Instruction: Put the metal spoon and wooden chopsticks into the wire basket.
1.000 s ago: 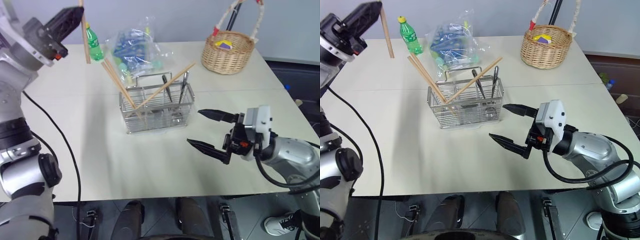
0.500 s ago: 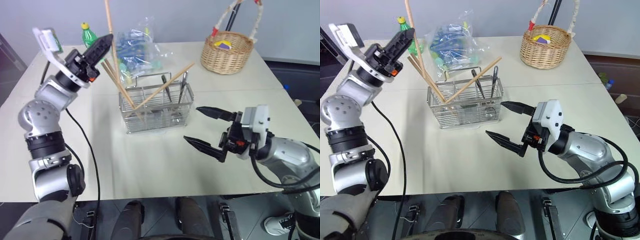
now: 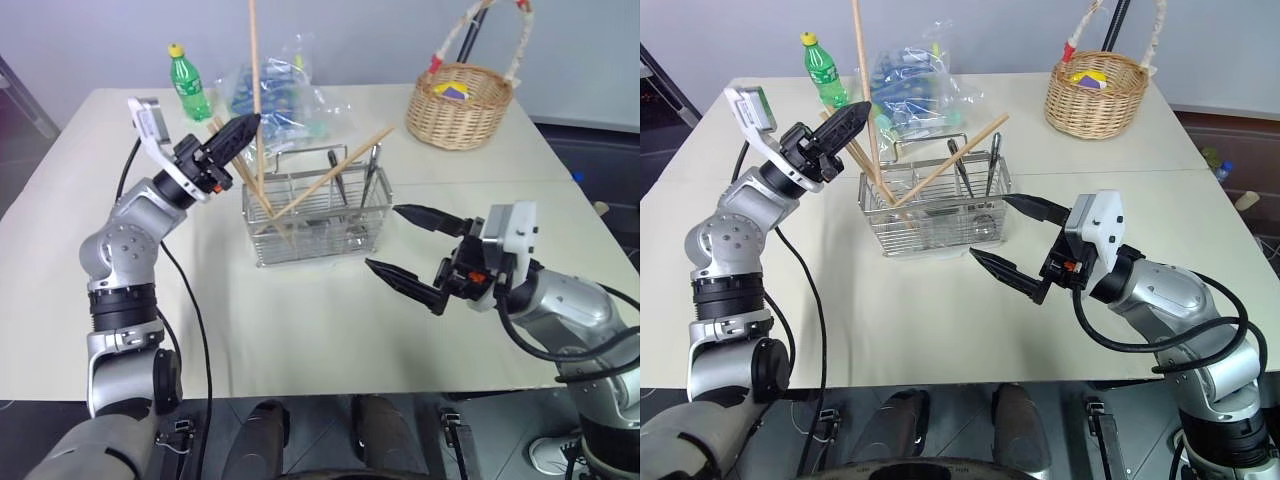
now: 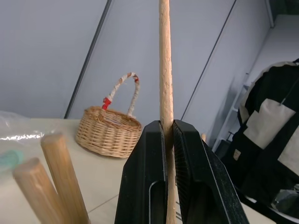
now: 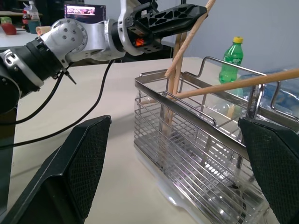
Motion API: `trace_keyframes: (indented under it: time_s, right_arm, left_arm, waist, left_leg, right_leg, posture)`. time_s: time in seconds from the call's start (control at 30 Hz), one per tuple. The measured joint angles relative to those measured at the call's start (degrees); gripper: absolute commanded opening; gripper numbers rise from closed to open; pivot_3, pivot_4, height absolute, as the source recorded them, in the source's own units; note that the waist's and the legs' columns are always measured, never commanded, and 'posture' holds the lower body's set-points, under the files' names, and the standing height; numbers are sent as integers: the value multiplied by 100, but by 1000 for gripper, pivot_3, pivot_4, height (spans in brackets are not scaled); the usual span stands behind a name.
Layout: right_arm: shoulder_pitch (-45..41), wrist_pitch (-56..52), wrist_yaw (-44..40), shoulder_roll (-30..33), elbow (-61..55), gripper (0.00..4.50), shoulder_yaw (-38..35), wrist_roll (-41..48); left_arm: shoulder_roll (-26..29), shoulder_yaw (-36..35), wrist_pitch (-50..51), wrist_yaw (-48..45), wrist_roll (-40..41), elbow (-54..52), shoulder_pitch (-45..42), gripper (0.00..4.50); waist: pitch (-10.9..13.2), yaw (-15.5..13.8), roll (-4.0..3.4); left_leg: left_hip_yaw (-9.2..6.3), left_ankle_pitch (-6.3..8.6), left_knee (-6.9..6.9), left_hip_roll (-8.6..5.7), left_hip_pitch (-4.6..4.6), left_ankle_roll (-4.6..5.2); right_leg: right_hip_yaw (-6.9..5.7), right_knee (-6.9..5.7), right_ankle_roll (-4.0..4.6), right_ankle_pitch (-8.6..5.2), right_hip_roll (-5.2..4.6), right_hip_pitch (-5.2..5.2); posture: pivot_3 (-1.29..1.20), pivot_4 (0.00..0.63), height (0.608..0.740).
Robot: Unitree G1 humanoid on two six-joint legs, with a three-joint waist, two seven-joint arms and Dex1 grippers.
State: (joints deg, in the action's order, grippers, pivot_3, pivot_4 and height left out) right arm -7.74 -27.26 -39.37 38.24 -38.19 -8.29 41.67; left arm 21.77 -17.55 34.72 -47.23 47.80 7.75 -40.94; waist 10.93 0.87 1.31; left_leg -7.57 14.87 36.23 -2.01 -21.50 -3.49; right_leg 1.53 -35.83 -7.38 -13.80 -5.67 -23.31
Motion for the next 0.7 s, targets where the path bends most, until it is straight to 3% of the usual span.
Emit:
trace_keyframes:
  time_s: [0.33, 0.47, 0.63, 0.67, 0.7]
  right_arm:
    - [-1, 1, 16, 0, 3, 4500, 0, 9]
    - [-4, 1, 19, 0, 4, 4500, 0, 9]
    - [-19, 1, 30, -1, 7, 4500, 0, 9]
    - [-24, 1, 32, -1, 7, 4500, 0, 9]
    - [-28, 1, 33, -1, 7, 4500, 0, 9]
  left_arm:
    - [-88, 273, 6, 27, -1, -340, 274, 35]
    - [-117, 332, 5, 101, -7, -356, 312, 1523]
    - [-105, 332, -1, 115, -30, -357, 312, 4143]
    - [-104, 334, -2, 114, -30, -363, 311, 4460]
    - [-97, 333, -3, 120, -35, -363, 311, 4460]
  waist:
    - [0, -7, 0]
    - [0, -7, 0]
    - [0, -10, 0]
    - [0, -10, 0]
    - [0, -8, 0]
  left_leg:
    - [0, 0, -3, 0, -1, 0]
    - [0, 0, -3, 0, -1, 0]
    - [0, 0, -4, 0, -2, 0]
    - [0, 0, -4, 0, -1, 0]
    - [0, 0, -4, 0, -1, 0]
  right_leg:
    - [0, 9, 0, 0, 0, 2]
    - [0, 10, 0, 0, 0, 2]
    - [0, 12, 0, 0, 0, 2]
    - [0, 12, 0, 0, 0, 2]
    - [0, 12, 0, 0, 0, 2]
  posture:
    - [0, 150, 740]
    - [0, 150, 740]
    - [0, 150, 740]
    - [0, 150, 740]
    - [0, 150, 740]
